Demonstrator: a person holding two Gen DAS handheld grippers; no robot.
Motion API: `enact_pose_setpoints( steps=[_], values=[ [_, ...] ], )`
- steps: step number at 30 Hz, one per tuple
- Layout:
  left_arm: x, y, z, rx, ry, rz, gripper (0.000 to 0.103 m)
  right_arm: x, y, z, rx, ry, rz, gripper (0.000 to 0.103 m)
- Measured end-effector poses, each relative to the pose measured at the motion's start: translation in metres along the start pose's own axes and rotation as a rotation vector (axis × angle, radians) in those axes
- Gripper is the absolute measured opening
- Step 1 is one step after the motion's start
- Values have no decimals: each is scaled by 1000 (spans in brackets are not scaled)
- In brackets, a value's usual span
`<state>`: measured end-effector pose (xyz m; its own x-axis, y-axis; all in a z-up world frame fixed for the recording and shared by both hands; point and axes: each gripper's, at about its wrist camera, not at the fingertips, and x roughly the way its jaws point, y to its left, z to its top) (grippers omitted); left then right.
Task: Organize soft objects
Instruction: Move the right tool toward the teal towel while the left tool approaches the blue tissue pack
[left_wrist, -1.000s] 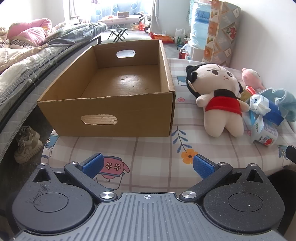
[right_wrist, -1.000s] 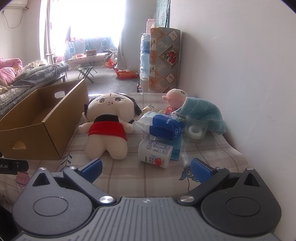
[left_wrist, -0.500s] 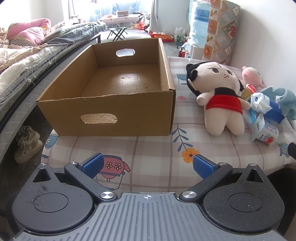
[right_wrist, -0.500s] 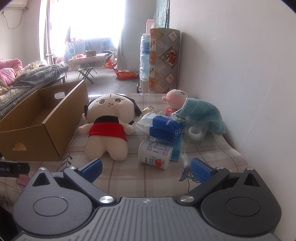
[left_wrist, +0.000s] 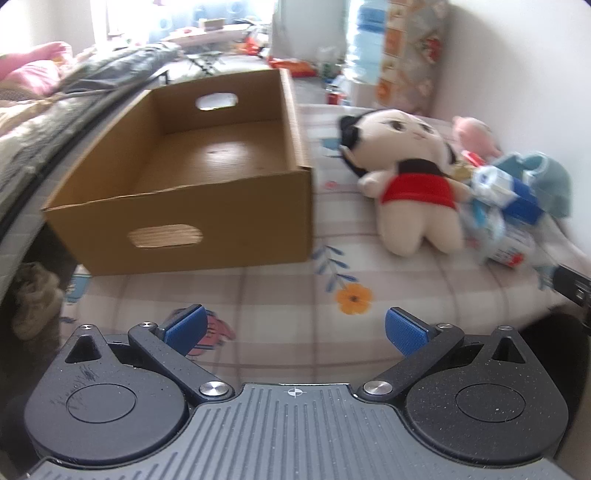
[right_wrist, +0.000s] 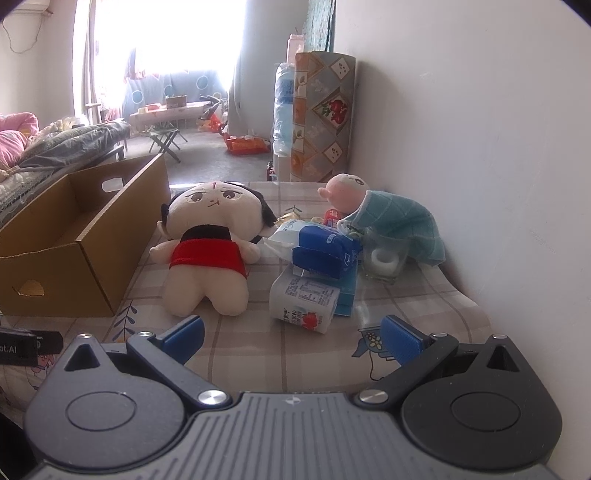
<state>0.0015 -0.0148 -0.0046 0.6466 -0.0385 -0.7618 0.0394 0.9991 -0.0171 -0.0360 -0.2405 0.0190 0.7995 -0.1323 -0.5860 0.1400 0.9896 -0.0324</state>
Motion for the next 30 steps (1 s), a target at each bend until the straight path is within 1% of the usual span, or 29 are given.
enact_pose_setpoints(
  steps=[5, 14, 26, 30],
  values=[
    [0, -10, -3, 45, 13, -79, 103, 1, -4, -2, 7, 3, -4, 103],
    [0, -29, -5, 142, 11, -83, 103, 4, -9, -5, 19, 10, -13, 103],
    [11, -43, -4, 192, 36, -95, 103, 11, -21, -7, 41, 12, -29, 103],
    [18, -51, -1, 217, 46, -100, 103, 13, -27, -6, 41, -13, -39, 103]
  ],
)
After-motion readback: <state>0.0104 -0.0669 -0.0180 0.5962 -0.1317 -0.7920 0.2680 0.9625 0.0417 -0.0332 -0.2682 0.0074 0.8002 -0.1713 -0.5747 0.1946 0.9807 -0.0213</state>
